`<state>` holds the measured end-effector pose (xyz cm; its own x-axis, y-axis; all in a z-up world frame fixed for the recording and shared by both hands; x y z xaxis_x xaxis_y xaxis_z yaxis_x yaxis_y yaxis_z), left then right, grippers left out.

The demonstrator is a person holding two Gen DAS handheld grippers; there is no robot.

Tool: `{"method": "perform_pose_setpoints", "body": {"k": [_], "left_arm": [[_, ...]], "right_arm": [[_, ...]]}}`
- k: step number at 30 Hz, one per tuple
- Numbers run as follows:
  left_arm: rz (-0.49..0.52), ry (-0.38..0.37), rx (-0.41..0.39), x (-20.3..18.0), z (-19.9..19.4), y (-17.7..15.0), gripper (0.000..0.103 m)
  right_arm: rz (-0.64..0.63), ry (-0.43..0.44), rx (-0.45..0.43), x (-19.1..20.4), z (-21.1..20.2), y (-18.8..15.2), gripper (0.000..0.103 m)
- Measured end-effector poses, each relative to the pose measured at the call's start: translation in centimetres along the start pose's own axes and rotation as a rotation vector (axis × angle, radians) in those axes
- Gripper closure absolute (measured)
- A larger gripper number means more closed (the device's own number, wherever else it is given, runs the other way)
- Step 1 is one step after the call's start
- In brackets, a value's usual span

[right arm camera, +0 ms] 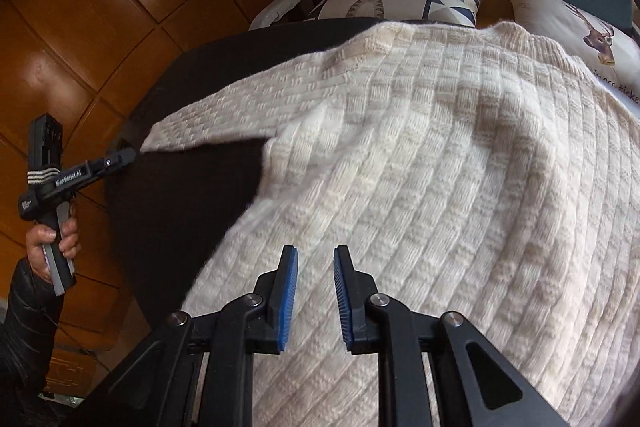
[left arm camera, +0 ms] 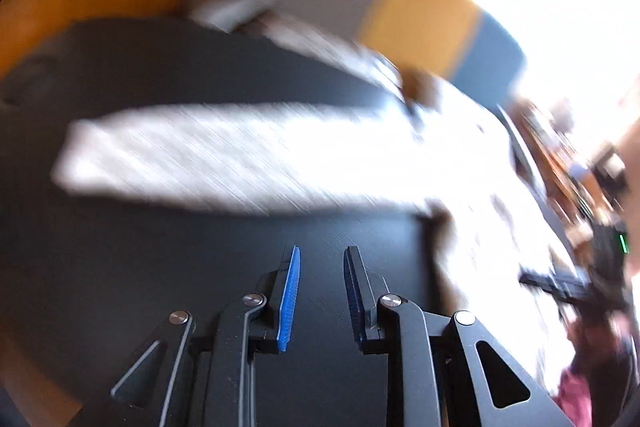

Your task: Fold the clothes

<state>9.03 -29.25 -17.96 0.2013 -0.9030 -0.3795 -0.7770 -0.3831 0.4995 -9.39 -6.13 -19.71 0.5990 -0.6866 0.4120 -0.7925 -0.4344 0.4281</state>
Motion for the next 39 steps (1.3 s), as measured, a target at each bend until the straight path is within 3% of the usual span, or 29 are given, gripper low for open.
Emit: {"method": "perform_pose_setpoints", "body": {"k": [5, 10, 14, 15, 16, 18, 21, 23, 24, 26, 28, 32, 34, 39], "left_arm": [[0.023, -0.209, 0.138, -7.3, 2.0, -8.7, 0.080], [0.022, -0.257, 0.208, -9.8, 4.0, -12.2, 0.079], [0.012, -0.272, 0.192, -11.1, 6.5, -10.0, 0.076], [0.022, -0.261, 0.183, -11.5, 6.8, -9.8, 0.078], [0.033, -0.249, 0.173, -11.8, 7.0, -9.6, 0.098], [0.037, -0.248, 0.145, -12.2, 7.0, -7.9, 0.097], [0.054, -0.269, 0.078, -13.7, 3.8, -6.6, 0.098], [0.084, -0.212, 0.109, -13.4, 4.0, -7.2, 0.098], [0.116, -0.149, 0.136, -13.1, 5.6, -7.4, 0.097], [0.128, -0.045, 0.240, -11.6, 8.3, -9.0, 0.097], [0.070, -0.097, 0.244, -11.5, 8.5, -8.6, 0.096], [0.064, -0.114, 0.131, -11.4, 6.9, -3.9, 0.093], [0.055, -0.070, 0.092, -10.8, 7.5, -1.1, 0.092], [0.053, -0.057, 0.092, -11.4, 12.1, 5.1, 0.083]], "right_arm": [[0.011, -0.005, 0.028, 0.4, -0.3, -4.3, 0.085], [0.056, -0.020, 0.022, -0.7, -1.0, -7.3, 0.085], [0.080, -0.062, -0.027, -2.1, -2.5, -7.3, 0.085], [0.082, -0.095, -0.033, -2.7, -2.8, -7.3, 0.085], [0.087, -0.124, -0.031, -3.4, -2.9, -7.4, 0.085], [0.096, -0.173, -0.019, -4.5, -3.0, -7.7, 0.085], [0.090, -0.226, 0.009, -5.6, -3.1, -8.6, 0.085], [0.088, -0.230, 0.008, -6.0, -3.2, -8.9, 0.085], [0.096, -0.220, 0.003, -6.2, -3.2, -8.9, 0.085], [0.134, -0.191, 0.000, -6.7, -3.3, -8.6, 0.086], [0.144, -0.180, 0.021, -7.0, -3.5, -8.4, 0.087], [0.163, -0.159, 0.075, -7.4, -3.8, -8.0, 0.087], [0.159, -0.143, 0.070, -7.4, -3.9, -7.7, 0.087], [0.111, -0.132, -0.003, -6.4, -4.4, -6.2, 0.085]]}}
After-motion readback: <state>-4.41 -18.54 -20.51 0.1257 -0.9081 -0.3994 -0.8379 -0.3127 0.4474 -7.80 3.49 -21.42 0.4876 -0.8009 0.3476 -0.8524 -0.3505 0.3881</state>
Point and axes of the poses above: each gripper's, at about its wrist camera, not at the fingertips, and z roughly the way its jaws point, x to its left, y to its top, the point moved 10 cm from there along z, roughly the way its jaws point, and after that the axes turned 2 degrees about y, right-handed, at the moved point
